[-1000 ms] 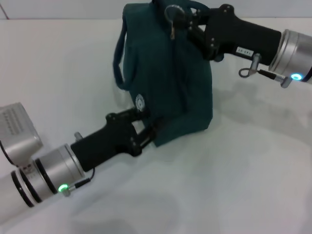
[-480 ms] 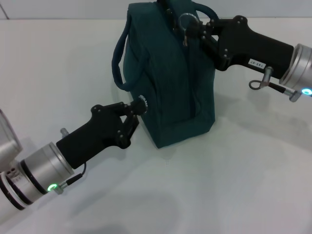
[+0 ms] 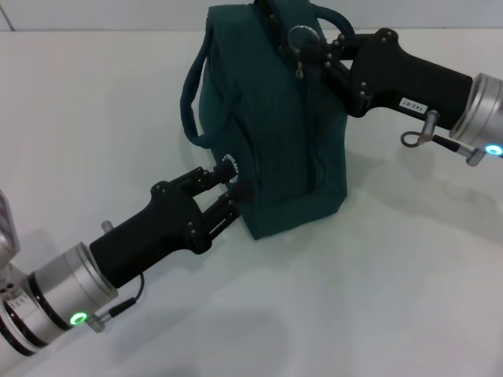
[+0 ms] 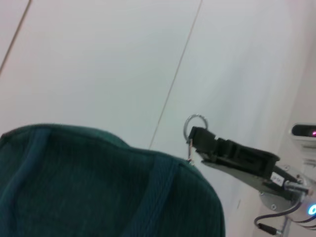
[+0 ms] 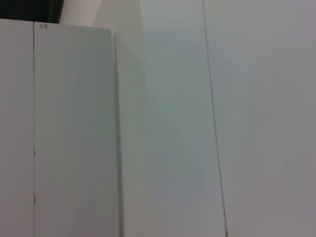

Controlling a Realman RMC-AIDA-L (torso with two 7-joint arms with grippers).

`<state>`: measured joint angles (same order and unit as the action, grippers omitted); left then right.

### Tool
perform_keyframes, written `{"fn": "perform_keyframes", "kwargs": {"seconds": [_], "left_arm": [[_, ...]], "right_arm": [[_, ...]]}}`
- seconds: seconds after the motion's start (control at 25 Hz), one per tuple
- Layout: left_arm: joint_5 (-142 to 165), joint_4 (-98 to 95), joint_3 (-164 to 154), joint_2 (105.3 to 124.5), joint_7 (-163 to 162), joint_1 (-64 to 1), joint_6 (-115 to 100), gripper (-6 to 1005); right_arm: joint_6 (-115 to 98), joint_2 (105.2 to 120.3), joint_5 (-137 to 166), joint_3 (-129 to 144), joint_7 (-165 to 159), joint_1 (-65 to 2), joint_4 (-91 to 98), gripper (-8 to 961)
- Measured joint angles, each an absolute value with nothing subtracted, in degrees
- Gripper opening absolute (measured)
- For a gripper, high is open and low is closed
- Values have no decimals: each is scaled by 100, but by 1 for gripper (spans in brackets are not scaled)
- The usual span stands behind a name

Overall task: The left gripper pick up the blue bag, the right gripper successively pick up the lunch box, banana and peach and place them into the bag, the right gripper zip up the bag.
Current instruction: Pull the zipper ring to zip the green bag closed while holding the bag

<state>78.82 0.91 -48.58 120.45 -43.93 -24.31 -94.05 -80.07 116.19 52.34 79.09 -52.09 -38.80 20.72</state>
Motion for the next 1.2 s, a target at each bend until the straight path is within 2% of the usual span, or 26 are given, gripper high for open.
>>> {"fn": "perform_keyframes", "kwargs": {"seconds": [0.2, 0.32, 0.76, 1.2], "left_arm": [[7902, 495, -4860, 12067, -4373, -2649, -9278, 423], [7877, 768, -4769, 12074, -4209, -2811, -9102, 655], [7884, 1447, -3933, 12076, -3642, -3033, -8811, 834], [8114, 1369, -3760, 12075, -3392, -3076, -8648, 797]], "right_arm": [[-8020, 11619, 5234, 7981, -5209, -3903, 2090, 16], [-8057, 11619, 5234, 7985, -5209, -3903, 2090, 16], [-8178, 11619, 5235, 8024, -5211, -3842, 2083, 16], [-8185, 11619, 5233, 8024, -5212, -3824, 2082, 15]]}}
